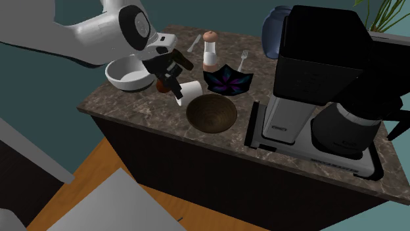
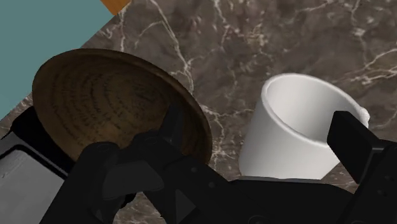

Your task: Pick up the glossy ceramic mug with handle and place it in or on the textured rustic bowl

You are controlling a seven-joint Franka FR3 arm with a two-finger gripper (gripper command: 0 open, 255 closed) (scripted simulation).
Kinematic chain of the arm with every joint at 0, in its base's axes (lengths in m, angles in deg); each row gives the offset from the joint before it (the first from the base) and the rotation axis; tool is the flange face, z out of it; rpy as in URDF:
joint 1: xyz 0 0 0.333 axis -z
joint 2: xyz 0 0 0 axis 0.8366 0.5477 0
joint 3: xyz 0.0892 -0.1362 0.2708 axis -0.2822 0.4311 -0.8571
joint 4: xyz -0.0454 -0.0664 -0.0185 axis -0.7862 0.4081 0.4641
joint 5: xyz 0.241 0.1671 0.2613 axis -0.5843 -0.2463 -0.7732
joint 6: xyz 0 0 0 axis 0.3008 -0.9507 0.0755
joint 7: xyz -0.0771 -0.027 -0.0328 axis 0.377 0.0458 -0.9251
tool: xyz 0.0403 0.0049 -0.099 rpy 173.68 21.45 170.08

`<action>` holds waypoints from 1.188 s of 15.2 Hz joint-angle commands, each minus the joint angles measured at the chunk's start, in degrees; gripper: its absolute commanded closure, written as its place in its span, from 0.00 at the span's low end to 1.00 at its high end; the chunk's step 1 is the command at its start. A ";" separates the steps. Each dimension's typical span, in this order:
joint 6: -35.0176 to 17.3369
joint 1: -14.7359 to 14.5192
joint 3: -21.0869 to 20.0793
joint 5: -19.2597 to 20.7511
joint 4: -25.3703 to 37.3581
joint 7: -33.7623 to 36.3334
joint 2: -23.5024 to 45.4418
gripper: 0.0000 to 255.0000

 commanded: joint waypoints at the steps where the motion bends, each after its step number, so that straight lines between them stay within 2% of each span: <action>1: 0.32 -0.92 -0.55 5.94 2.94 5.67 5.85 0.00; 9: -3.02 -1.54 1.30 11.28 3.00 9.32 11.05 0.00; 17: -3.31 -1.56 1.45 11.63 2.96 9.53 11.38 0.00; 18: -3.31 -1.56 1.45 11.63 2.96 9.53 11.38 1.00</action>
